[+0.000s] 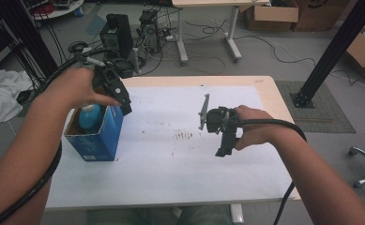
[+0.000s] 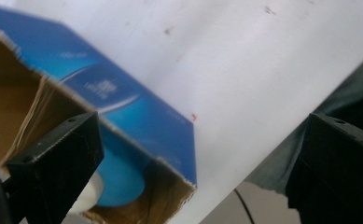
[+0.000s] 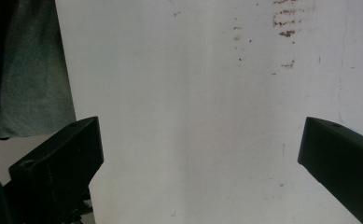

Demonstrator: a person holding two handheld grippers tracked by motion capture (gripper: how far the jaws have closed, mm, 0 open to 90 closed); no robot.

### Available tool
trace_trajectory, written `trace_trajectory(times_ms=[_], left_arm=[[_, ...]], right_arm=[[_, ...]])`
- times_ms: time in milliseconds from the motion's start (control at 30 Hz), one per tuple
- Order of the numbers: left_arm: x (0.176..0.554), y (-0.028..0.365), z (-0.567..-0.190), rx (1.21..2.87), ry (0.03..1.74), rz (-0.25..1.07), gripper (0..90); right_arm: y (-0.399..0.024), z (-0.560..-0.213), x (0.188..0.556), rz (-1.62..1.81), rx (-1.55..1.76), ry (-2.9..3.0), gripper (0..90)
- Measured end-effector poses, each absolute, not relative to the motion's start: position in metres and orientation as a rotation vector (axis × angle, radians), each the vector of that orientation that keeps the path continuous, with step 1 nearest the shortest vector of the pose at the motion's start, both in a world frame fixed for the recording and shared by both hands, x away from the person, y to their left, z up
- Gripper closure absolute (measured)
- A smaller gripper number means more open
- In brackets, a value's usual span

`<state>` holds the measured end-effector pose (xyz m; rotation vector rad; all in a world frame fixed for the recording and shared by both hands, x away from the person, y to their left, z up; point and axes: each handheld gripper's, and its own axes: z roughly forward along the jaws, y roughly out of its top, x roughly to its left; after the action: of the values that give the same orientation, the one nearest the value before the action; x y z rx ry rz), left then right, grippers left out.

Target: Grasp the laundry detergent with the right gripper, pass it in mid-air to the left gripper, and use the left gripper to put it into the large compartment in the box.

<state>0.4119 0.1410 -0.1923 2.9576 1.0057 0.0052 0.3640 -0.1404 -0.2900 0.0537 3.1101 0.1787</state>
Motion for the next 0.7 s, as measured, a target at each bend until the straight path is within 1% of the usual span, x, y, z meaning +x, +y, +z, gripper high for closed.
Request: trace_trajectory(times_ms=[200, 400, 533, 700], left_arm=[[0.399, 0.122, -0.199, 3.044, 0.738, -0.025, 0.1], [0.386, 0.109, -0.212, 3.121, 0.505, -0.126, 0.1], [0.381, 0.102, -0.220, 3.135, 0.432, -0.175, 0.1], [0.377, 0.094, -0.225, 3.126, 0.354, -0.199, 0.1]], right_arm=[[-0.141, -0.289, 0.363, 0.179, 0.056, 3.111, 0.0], [-0.142, -0.289, 0.364, 0.169, 0.049, 3.113, 0.0], [-0.143, -0.289, 0.364, 0.164, 0.050, 3.114, 0.0], [-0.145, -0.289, 0.366, 0.163, 0.060, 3.119, 0.0]])
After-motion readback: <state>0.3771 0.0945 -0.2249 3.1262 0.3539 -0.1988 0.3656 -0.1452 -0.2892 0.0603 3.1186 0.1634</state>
